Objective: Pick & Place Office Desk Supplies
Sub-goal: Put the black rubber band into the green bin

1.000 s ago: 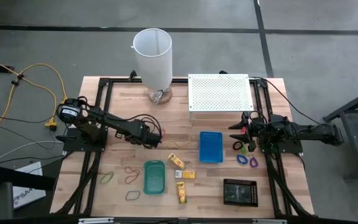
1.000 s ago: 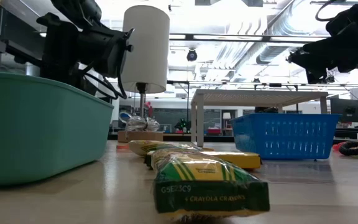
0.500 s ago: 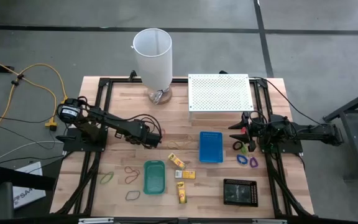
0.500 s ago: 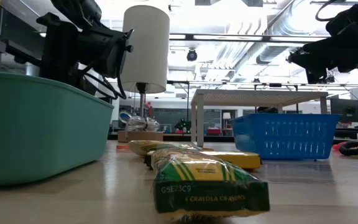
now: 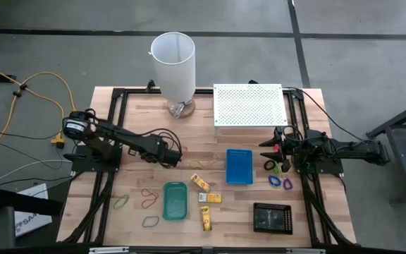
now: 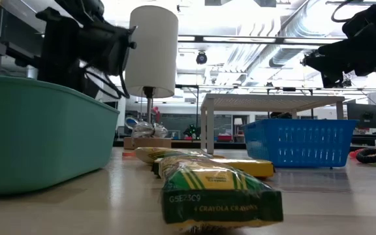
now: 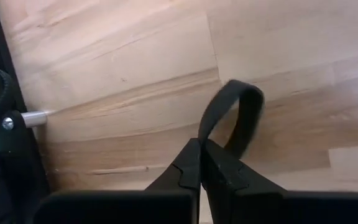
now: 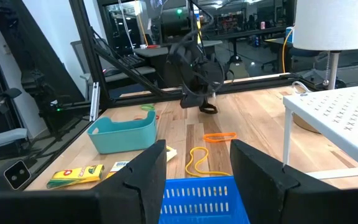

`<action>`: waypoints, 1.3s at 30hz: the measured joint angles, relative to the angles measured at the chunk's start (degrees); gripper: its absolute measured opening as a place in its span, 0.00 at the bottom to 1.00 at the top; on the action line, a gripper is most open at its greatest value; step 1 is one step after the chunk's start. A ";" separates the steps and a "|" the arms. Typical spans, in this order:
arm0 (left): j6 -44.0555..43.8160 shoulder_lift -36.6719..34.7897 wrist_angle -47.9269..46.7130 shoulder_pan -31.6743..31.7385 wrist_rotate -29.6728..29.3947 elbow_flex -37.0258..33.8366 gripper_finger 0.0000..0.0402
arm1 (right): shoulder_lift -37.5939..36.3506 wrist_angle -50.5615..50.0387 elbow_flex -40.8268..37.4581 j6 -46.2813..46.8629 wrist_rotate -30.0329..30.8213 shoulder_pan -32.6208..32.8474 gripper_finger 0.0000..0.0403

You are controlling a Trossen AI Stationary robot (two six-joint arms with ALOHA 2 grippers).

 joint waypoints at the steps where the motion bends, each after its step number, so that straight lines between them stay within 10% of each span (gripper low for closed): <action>1: 0.05 -1.09 -0.65 0.00 -0.28 0.00 0.00 | 0.00 0.00 0.02 0.00 0.00 0.00 0.41; 17: 9.05 -22.12 -6.92 -0.17 -3.07 0.04 0.00 | 0.02 0.00 0.02 0.00 0.01 -0.01 0.41; 39: 31.74 -22.91 9.86 -13.19 -2.46 0.04 0.00 | 0.02 0.00 0.02 0.00 0.00 -0.01 0.41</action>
